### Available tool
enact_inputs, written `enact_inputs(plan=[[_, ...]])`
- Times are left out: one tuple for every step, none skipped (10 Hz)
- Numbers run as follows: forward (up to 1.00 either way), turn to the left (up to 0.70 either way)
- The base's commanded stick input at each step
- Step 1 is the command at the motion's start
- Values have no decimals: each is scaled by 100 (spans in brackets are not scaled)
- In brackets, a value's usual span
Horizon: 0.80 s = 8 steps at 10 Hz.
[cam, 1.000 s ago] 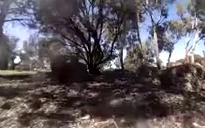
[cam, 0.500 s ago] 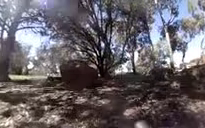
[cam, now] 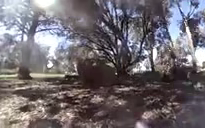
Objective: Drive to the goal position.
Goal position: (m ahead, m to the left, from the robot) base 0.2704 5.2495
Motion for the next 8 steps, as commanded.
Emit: enact_inputs(plan=[[0, 45], [0, 45], [0, 45], [0, 45], [0, 45], [0, 45], [0, 45], [0, 45]])
